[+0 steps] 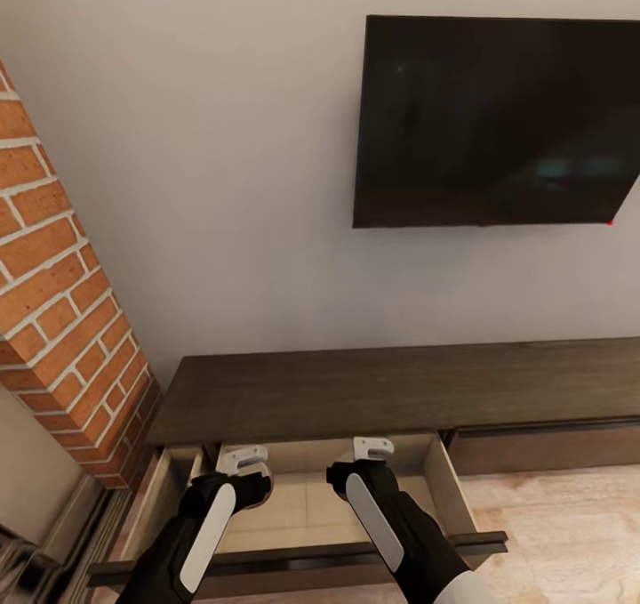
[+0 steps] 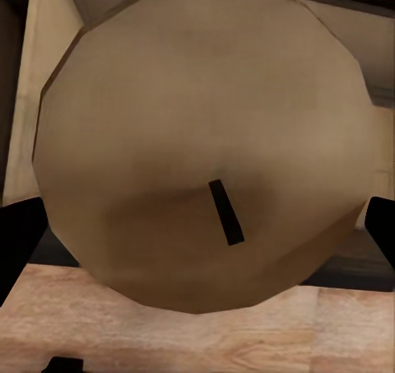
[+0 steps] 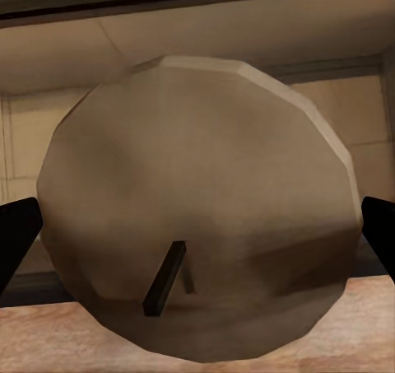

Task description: Place each of the two pumpkins and all three candles from the living room inside a cabinet in the living room (use any cabinet), then make sure every cabinet is closed, and position the cauldron so it is next to a table in the living room.

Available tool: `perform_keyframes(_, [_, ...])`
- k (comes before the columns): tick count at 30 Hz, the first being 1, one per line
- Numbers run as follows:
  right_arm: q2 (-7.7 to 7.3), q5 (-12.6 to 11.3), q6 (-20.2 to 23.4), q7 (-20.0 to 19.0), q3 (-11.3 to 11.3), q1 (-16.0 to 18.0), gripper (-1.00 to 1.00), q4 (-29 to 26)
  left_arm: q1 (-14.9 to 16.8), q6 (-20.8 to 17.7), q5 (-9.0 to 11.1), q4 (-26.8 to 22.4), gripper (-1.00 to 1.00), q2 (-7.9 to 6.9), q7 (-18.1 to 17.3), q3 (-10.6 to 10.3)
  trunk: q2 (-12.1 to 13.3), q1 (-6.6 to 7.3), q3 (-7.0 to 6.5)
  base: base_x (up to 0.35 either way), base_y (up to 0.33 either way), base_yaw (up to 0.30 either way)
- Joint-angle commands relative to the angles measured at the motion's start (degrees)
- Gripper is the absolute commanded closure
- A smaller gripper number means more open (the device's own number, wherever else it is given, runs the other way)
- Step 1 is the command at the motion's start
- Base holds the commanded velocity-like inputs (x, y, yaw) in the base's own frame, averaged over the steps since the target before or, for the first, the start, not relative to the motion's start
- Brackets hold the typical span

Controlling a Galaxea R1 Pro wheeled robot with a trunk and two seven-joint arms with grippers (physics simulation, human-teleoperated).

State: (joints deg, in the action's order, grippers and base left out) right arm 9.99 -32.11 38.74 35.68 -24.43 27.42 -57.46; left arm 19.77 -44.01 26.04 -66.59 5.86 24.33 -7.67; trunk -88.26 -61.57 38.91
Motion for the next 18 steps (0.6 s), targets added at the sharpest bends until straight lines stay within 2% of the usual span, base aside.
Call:
perform_keyframes(1, [0.00,0.03,-0.04,0.00,-0.01,0.01,1.00,0.05,0.00,0.21,-0.05,0.07,1.00,0.04,0.02,-0.03,-0.42,-0.23,0.18,0.000,0.000,0.000])
perform_keyframes(4, [0.00,0.03,-0.08,0.00,-0.01,0.05,1.00,0.49,0.00,0.56,-0.03,0.40,1.00,0.31,0.02,-0.31,-1.62,-0.88,0.72,0.000,0.000,0.000])
perform_keyframes(9, [0.00,0.11,-0.14,0.00,-0.01,0.09,1.00,1.22,0.00,1.55,-0.05,0.73,1.00,0.78,0.10,-2.74,-3.63,-1.98,1.62,0.000,0.000,0.000])
perform_keyframes(14, [0.00,0.10,-0.23,-0.05,-0.02,0.09,1.00,1.37,0.00,2.25,0.05,0.85,1.00,0.85,0.11,-3.10,-5.63,-3.08,2.52,0.000,0.000,0.000])
perform_keyframes(18, [0.00,0.11,-2.15,-0.64,-0.44,0.09,1.00,1.73,0.00,2.37,0.00,1.69,1.00,0.90,0.11,-3.15,-7.24,-3.96,3.23,0.000,0.000,0.000])
